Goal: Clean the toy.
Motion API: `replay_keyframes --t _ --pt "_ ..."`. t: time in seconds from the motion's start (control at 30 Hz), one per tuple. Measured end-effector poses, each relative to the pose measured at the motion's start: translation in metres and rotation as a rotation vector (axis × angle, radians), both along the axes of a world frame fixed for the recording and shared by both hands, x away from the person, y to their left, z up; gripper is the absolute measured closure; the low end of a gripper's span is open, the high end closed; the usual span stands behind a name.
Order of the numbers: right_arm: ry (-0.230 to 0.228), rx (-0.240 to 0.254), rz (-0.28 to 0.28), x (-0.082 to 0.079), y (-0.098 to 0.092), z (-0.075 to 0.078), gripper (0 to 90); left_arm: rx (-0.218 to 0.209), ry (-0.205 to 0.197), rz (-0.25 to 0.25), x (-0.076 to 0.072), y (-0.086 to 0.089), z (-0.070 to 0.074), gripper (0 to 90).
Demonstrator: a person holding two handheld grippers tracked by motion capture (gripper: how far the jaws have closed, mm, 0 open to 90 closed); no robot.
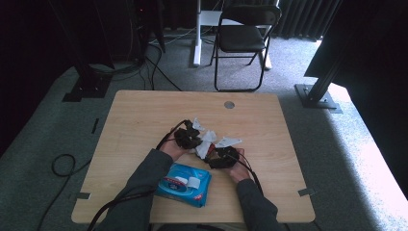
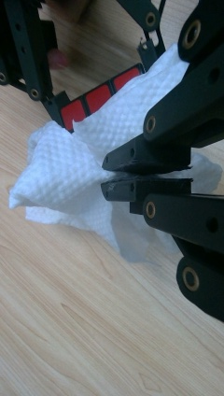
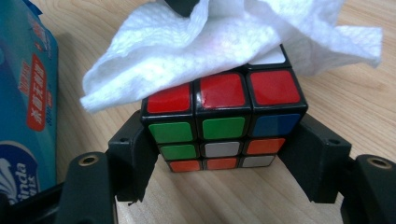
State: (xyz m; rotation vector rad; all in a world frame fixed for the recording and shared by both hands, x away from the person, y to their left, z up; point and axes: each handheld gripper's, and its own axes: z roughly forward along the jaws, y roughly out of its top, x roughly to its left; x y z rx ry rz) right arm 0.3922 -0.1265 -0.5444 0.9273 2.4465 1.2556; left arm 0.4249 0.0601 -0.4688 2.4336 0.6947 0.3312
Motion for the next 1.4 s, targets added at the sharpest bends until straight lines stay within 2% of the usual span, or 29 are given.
replay_keyframes --t 0.43,0.5,0.73,1.1,1.27,1.4 --pt "-0.005 -0.013 -0.013 -0.002 0.002 -0.002 32.9 0.009 -0.032 -0.024 -0.004 -0.006 -0.001 86.1" --pt "-0.009 -0.018 -0.014 -0.002 0.003 -0.002 33.1 -0.008 -0.030 -0.030 -0.005 -0.008 -0.002 86.1" --pt "-0.011 -0.024 -0.018 -0.003 0.004 -0.002 33.2 0.005 -0.025 -0.089 -0.008 -0.018 -0.001 86.1" --pt "-0.030 -0.051 -0.027 -0.006 0.007 -0.002 33.9 -0.030 -0.001 -0.145 -0.011 -0.023 -0.002 86.1" --pt "-0.035 -0.059 -0.029 -0.006 0.007 -0.002 34.1 -0.046 0.009 -0.140 -0.010 -0.022 -0.003 86.0" --pt "-0.037 -0.062 -0.029 -0.006 0.008 -0.002 34.1 -0.038 0.003 -0.140 -0.011 -0.023 -0.003 86.0"
